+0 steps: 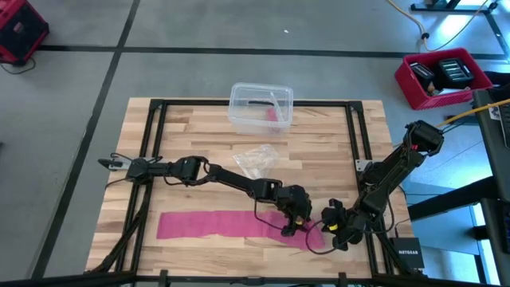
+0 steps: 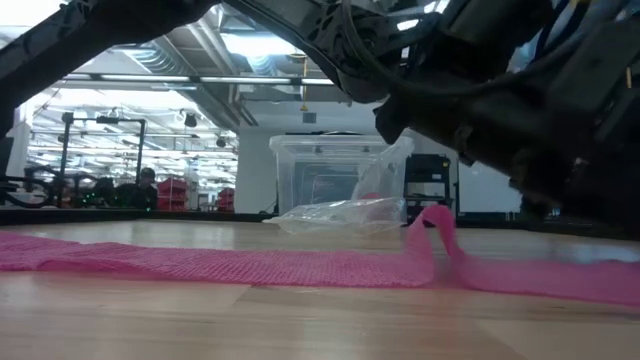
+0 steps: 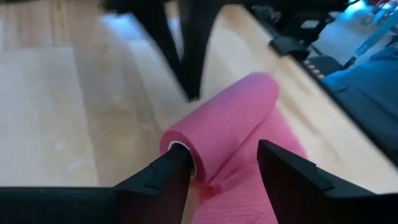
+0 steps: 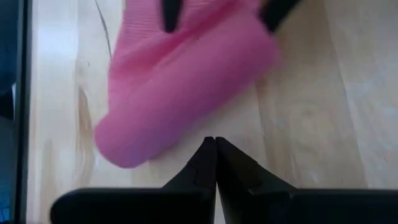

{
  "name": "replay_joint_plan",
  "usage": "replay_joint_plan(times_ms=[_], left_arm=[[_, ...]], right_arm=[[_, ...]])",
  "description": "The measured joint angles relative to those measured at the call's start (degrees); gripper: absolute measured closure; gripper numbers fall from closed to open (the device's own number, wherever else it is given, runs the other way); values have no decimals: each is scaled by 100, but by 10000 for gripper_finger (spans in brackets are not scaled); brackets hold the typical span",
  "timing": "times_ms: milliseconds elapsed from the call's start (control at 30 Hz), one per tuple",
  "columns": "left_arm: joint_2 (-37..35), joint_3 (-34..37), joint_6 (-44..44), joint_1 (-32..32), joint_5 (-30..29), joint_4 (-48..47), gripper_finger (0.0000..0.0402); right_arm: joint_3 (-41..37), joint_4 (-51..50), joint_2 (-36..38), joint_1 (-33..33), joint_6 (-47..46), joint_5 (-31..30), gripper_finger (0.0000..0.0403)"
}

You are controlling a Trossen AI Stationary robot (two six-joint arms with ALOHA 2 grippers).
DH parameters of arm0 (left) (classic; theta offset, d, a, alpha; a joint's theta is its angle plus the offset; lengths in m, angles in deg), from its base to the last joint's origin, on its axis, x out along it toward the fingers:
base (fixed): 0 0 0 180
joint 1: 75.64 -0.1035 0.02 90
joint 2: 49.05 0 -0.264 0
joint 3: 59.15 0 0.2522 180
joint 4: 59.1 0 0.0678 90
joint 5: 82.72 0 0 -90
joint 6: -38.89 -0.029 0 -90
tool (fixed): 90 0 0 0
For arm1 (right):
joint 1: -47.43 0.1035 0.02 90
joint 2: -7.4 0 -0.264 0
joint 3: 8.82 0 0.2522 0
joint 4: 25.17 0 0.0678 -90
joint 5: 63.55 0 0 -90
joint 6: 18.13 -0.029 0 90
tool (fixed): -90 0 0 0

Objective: Roll bandage
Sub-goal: Roll the pink bandage

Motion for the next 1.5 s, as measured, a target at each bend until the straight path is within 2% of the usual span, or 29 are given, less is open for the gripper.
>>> replay_joint_plan(times_ms=[267,533,833,900,1100,1300,1500], left_arm=[[0,0,338,-41,-105,105,244],[0,0,265,-33,-131,68,263],[-2,-2,182,-28,-142,20,270],[-4,-2,169,-31,-144,22,270],[-11,-2,171,-31,-144,22,270],[-15,-6,176,-29,-143,30,270],[14,-11,132,47,-94,36,270]], right_arm=[[8,50,6,2,8,-255,393],[13,106,11,4,9,-374,393],[22,273,286,13,-184,649,393],[24,464,411,13,-124,704,393],[35,1465,219,7,648,26,393],[37,1319,-250,7,752,-209,393],[59,1095,-315,16,771,-431,393]])
